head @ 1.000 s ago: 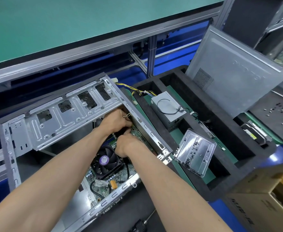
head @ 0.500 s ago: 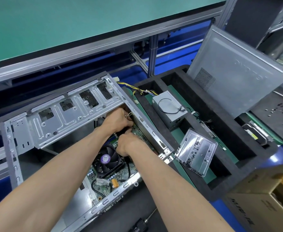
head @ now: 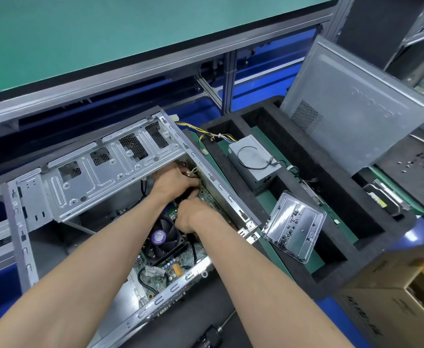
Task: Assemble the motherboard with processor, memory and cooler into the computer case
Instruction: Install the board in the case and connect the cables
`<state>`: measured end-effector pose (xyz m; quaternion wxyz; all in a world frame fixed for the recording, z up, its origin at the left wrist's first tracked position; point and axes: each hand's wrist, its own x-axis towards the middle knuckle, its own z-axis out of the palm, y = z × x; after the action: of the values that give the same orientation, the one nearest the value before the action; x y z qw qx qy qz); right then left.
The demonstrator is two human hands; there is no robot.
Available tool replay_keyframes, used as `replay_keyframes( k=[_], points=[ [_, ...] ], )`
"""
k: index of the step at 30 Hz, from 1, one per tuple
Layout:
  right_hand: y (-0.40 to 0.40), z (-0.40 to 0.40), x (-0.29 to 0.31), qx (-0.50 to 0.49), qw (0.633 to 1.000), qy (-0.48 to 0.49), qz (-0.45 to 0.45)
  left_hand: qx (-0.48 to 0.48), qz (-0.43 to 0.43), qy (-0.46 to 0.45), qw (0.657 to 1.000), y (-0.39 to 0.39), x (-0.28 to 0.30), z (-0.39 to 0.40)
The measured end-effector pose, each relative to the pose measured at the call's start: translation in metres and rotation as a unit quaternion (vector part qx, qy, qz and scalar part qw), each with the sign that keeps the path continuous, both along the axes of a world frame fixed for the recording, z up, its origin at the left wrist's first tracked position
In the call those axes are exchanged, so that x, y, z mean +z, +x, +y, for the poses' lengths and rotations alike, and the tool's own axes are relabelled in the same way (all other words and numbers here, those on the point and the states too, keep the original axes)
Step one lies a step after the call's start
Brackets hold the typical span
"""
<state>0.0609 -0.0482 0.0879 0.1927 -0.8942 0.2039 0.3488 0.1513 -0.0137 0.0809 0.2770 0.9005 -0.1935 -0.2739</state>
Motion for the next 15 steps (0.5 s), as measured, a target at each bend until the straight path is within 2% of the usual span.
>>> replay_keyframes(
  k=[9,15],
  points=[
    [-0.0014,-0.0008,0.0000,-0.018,1.000,0.008,-0.006,0.004,0.018,-0.016,1.000,-0.0008,-0.0049,0.0011],
    [-0.0006,-0.0003,-0.0014,-0.018,1.000,0.008,-0.006,-0.033,-0.036,-0.041,0.998,-0.0022,-0.0067,0.0059]
  ],
)
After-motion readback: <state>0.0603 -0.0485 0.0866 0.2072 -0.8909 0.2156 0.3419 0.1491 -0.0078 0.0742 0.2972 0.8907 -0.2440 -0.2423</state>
